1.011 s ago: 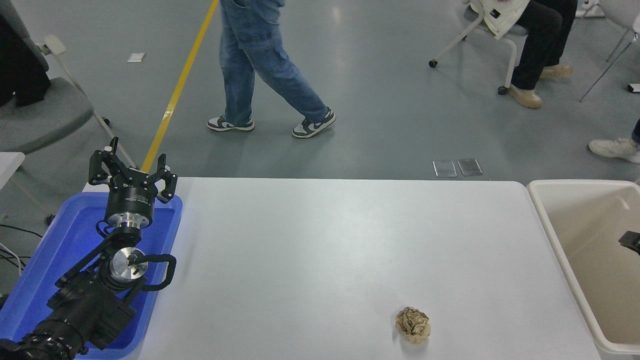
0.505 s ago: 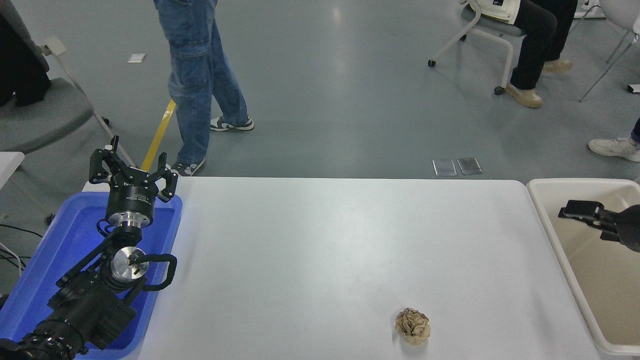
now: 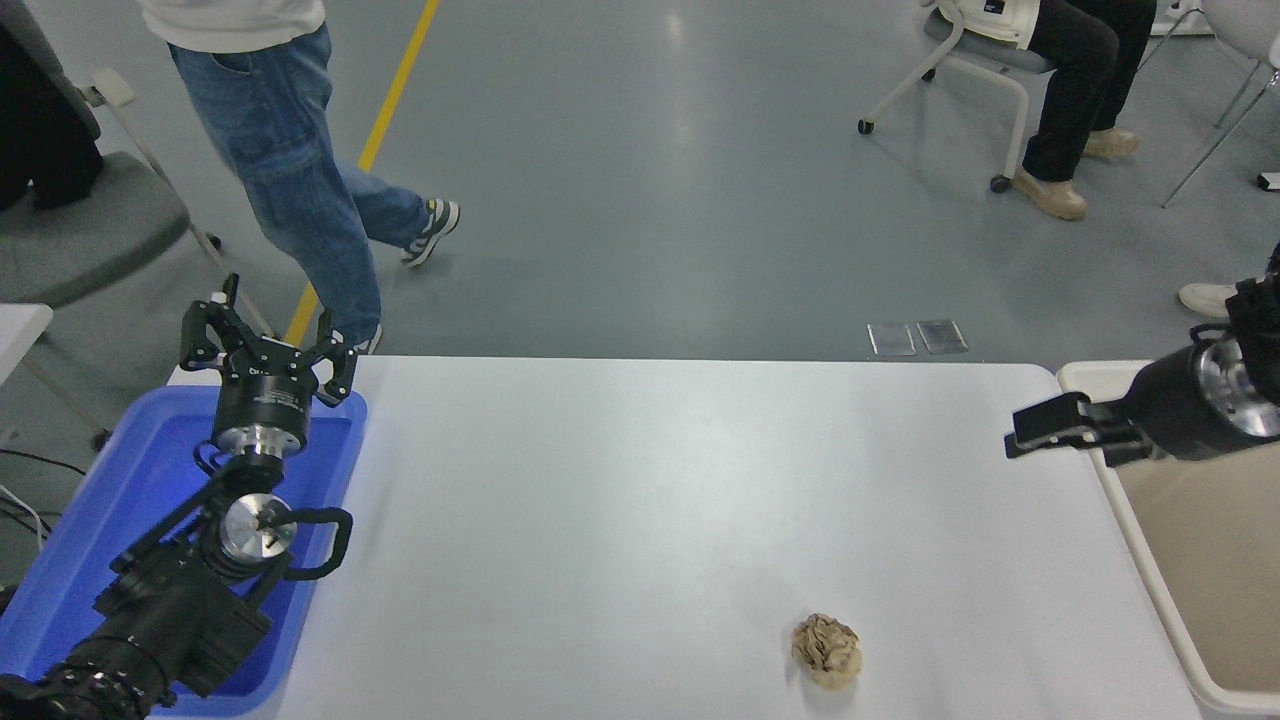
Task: Pick up foil plate and place in dustbin
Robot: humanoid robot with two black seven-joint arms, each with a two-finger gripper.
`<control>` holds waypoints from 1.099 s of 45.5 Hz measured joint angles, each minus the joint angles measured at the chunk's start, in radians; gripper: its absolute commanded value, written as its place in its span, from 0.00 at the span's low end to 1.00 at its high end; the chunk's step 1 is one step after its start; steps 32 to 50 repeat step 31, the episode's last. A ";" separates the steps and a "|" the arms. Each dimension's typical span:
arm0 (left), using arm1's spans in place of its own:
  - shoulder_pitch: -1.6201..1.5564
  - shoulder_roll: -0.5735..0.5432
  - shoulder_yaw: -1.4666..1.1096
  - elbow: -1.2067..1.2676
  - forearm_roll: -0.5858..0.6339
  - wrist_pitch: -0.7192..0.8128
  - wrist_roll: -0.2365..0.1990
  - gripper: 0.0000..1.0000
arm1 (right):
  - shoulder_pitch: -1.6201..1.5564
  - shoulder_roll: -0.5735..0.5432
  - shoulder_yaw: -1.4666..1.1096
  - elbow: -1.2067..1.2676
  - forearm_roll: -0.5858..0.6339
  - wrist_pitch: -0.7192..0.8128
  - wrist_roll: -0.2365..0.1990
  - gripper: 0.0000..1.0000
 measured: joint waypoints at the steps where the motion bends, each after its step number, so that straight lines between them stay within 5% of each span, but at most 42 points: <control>1: 0.000 0.000 0.000 0.000 0.000 0.000 0.000 0.99 | 0.015 0.011 -0.003 0.005 0.013 0.013 0.000 1.00; 25: 0.001 0.000 -0.001 0.000 -0.001 0.000 0.000 0.99 | 0.289 0.306 0.023 0.093 0.332 0.204 -0.002 1.00; 50: 0.001 0.000 -0.001 0.000 -0.001 0.000 0.000 0.99 | 0.321 0.338 0.026 0.098 0.370 0.213 -0.002 1.00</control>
